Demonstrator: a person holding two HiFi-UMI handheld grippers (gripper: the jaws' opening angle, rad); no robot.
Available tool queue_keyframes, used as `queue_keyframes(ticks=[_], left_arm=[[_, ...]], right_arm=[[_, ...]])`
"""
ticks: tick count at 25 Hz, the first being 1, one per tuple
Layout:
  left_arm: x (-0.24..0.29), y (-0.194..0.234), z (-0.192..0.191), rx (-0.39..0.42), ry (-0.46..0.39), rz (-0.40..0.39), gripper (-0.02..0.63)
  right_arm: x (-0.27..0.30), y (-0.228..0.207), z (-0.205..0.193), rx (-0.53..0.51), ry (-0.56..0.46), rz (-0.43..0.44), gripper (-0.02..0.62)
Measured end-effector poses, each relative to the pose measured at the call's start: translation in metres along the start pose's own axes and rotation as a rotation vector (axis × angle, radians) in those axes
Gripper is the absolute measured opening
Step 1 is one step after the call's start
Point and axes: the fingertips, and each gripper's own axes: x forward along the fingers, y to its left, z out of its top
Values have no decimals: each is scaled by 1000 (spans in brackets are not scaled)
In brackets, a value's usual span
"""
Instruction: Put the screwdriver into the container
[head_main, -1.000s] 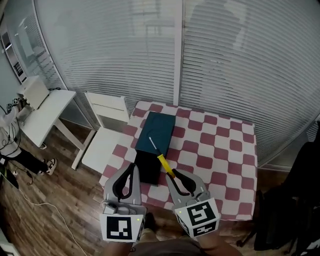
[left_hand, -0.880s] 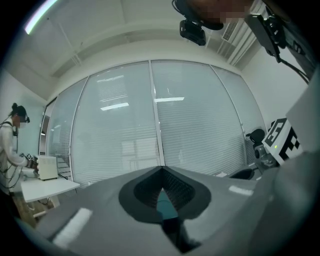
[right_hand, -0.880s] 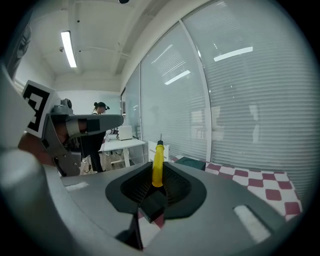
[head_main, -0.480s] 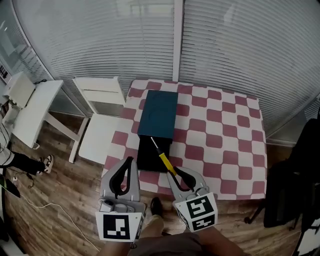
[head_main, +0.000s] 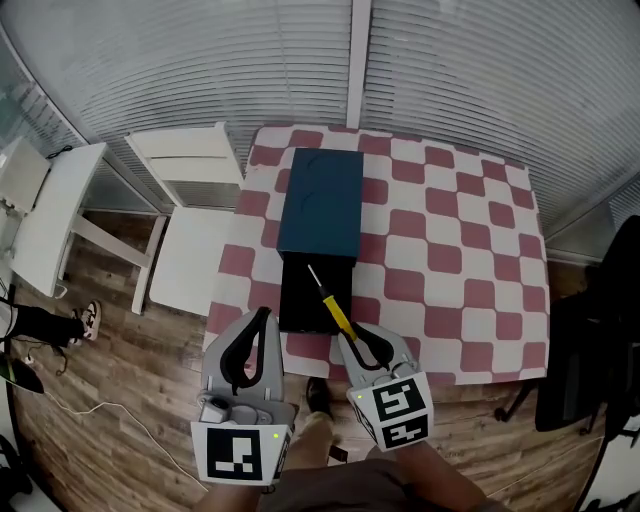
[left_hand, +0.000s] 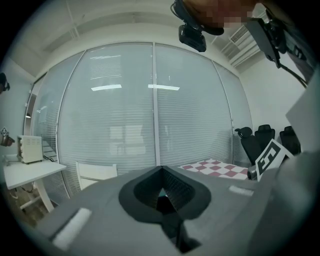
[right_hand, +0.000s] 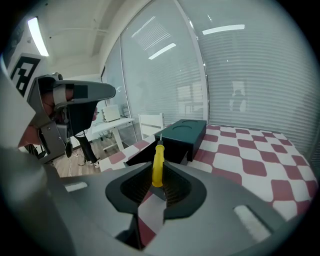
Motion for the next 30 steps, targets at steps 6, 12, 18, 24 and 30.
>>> queue_keyframes(ticks=[6,12,18,24,30], left_arm=[[17,17,-11,-9,19,-15,0],[33,32,-21,-20,44,-27,0],[39,37,-24,-24,46,-35,0],[38,40,-26,-24,52,-31,0],[32,33,-19,-19,36,-30,0]], right_arm=[[24,-4,-11,19,65,-22,87],[46,-7,-12,27,107,-28,87],[62,-2,-9,6,138,-20,90],[68,1,-8,-14,143,-19,98],[61,3,-2,-1,103,11,152]])
